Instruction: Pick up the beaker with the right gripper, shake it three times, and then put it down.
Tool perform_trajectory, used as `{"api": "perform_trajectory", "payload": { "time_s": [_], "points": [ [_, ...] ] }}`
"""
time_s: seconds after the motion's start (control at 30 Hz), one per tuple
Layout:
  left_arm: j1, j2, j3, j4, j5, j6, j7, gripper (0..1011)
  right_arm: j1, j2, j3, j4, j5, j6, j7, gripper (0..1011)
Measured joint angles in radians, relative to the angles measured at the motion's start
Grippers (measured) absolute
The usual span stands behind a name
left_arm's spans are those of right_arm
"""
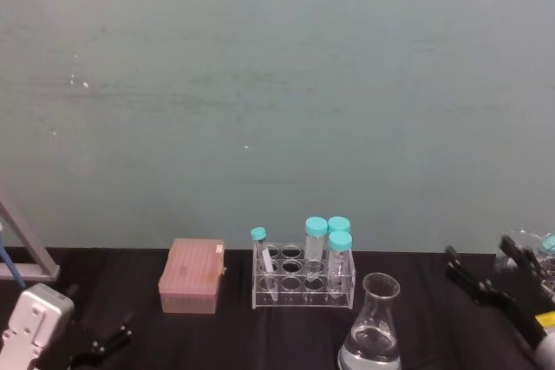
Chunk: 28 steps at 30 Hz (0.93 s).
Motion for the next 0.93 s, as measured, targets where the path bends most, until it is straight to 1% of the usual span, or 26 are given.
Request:
{"api": "perform_trajectory", "payload": {
  "time_s": [0.07,0.13,0.27,0.37,0.93],
  "points": [
    [0.000,0.000,0.000,0.000,0.000,0.000,0.000,1000,-0.025,-0.004,0.017,-0.005,-0.010,0.024,-0.031,1003],
    [0.000,0.000,0.000,0.000,0.000,0.000,0.000,1000,-0.039,-0.007,0.025,-0.007,-0.011,0.036,-0.038,1003],
    [0.000,0.000,0.000,0.000,0.000,0.000,0.000,1000,-0.067,-0.017,0.040,-0.007,-0.001,0.056,-0.038,1003],
    [0.000,0.000,0.000,0.000,0.000,0.000,0.000,1000,-0.082,-0.026,0.049,-0.005,0.013,0.066,-0.019,1003],
    [0.000,0.000,0.000,0.000,0.000,0.000,0.000,1000,-0.078,-0.023,0.045,-0.004,0.011,0.064,-0.020,1003]
  ]
}}
